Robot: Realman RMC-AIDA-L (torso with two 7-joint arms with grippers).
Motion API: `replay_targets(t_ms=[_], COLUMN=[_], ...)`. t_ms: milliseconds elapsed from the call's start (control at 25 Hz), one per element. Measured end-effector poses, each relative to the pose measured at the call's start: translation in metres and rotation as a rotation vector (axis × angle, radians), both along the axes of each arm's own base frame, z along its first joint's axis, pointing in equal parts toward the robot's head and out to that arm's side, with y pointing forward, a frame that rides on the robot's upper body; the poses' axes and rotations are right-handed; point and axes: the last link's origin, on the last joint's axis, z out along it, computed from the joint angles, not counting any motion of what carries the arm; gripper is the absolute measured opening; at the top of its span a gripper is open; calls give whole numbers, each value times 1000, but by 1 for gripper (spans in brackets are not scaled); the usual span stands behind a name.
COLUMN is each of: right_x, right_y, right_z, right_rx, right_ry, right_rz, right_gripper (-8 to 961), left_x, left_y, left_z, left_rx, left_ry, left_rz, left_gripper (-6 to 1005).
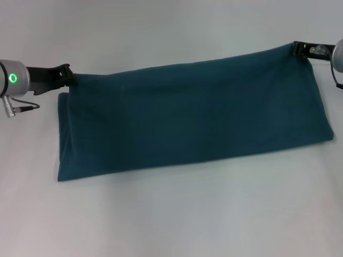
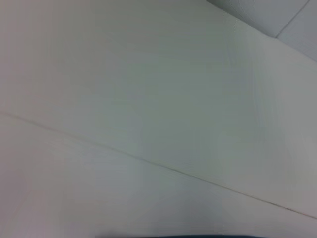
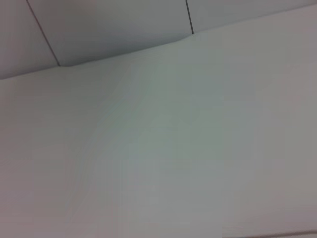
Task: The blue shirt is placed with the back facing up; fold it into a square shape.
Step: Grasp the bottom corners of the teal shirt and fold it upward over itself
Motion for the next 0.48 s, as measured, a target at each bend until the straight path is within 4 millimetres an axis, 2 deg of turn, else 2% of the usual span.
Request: replay_targets(t_ms=[480], right_x=[-6], right_y=[5], right_z=[-2], right_rx=[7], right_ry=[-24], right_rz=[14], right_gripper=[94], left_x=[0], left_y=[0], left_z=[-2], left_rx=[13], left_ry=[-2], left_rz=[5], left_gripper=[35])
